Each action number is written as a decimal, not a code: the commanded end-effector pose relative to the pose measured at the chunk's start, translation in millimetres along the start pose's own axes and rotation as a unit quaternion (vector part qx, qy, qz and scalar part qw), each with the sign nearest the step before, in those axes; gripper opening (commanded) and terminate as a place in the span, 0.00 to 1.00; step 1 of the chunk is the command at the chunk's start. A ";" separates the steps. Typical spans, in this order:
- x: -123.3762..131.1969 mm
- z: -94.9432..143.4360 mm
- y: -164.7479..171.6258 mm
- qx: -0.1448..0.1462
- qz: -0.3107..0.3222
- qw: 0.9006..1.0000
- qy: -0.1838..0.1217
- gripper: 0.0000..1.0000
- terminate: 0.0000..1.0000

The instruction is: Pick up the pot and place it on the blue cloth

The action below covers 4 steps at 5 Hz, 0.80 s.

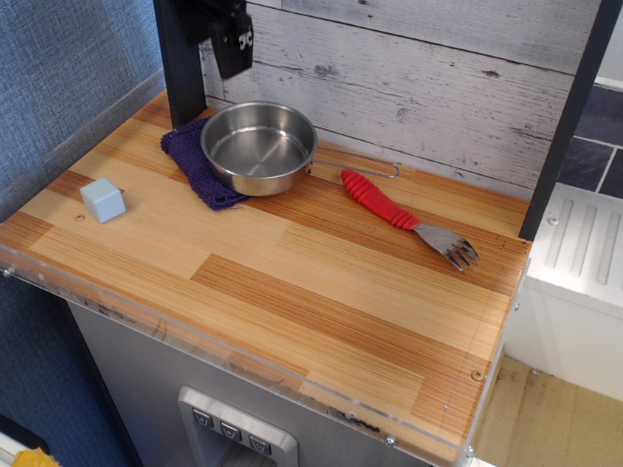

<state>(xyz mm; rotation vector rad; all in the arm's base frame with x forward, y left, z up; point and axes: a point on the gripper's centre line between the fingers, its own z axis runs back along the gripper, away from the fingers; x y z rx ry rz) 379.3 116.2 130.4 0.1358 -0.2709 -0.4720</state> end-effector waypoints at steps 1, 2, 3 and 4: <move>9.9 43.5 -4.1 0.054 -0.029 0.998 -0.033 1.00 0.00; 9.9 43.5 -4.1 0.054 -0.029 0.998 -0.033 1.00 0.00; 9.9 43.5 -4.1 0.054 -0.029 0.998 -0.033 1.00 0.00; 9.9 43.5 -4.1 0.054 -0.029 0.998 -0.033 1.00 1.00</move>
